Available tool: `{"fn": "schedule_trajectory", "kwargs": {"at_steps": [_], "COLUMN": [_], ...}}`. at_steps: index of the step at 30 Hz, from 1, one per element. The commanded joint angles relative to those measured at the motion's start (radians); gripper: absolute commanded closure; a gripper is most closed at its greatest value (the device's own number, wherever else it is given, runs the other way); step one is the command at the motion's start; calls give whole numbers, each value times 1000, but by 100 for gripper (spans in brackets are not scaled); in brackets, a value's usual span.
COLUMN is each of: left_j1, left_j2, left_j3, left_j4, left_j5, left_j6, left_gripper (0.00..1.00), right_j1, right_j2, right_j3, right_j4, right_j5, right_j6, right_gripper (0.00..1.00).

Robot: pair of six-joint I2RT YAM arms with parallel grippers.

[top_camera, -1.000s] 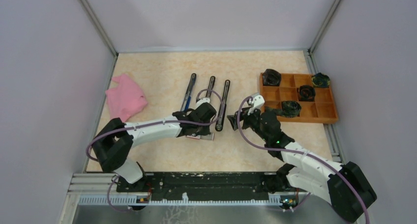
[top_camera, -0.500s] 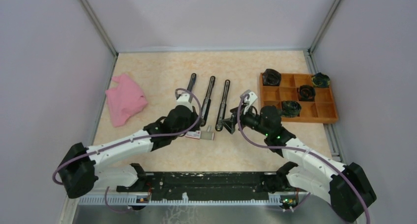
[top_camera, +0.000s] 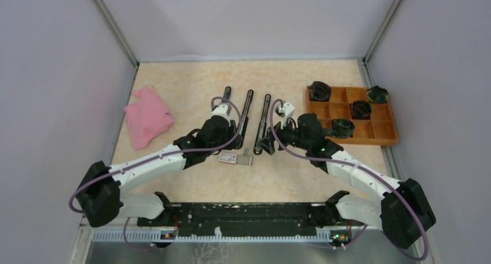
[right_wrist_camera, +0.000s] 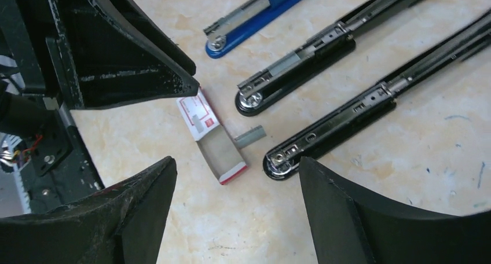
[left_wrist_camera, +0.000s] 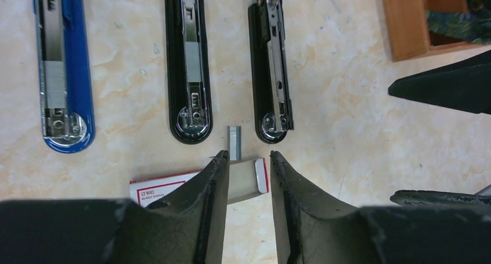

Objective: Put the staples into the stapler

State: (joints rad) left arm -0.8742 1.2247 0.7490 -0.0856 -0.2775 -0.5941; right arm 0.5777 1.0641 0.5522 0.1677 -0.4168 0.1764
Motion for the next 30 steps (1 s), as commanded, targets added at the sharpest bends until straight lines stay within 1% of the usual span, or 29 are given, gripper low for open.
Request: {"fn": "schedule_trajectory", "kwargs": {"at_steps": [1,6,13,21,30], "left_j1": [-2,-16,-47,-62,-62], "left_j2": [127,285,442,572,646], "left_j3": [109,237,365,473,526], "left_j4": [-141,-259,-382,-470,-498], "left_j5": [58,42,-8,-41,-23], "left_j6": [-17,-18,-12,-2,7], "left_gripper": [60,57,55,55,60], "right_j1": [-7,-6,-6,-5,-6], "right_j2": [14,-16,-78,-110,-109], "right_j3": [60,33,-10,-38,-46], "right_j4": [-73,-102,-75,-57,-51], "right_j5": [131,312,432,476,481], "right_j6": [0,3,14,23,26], "right_gripper": [23,23,23,22,22]}}
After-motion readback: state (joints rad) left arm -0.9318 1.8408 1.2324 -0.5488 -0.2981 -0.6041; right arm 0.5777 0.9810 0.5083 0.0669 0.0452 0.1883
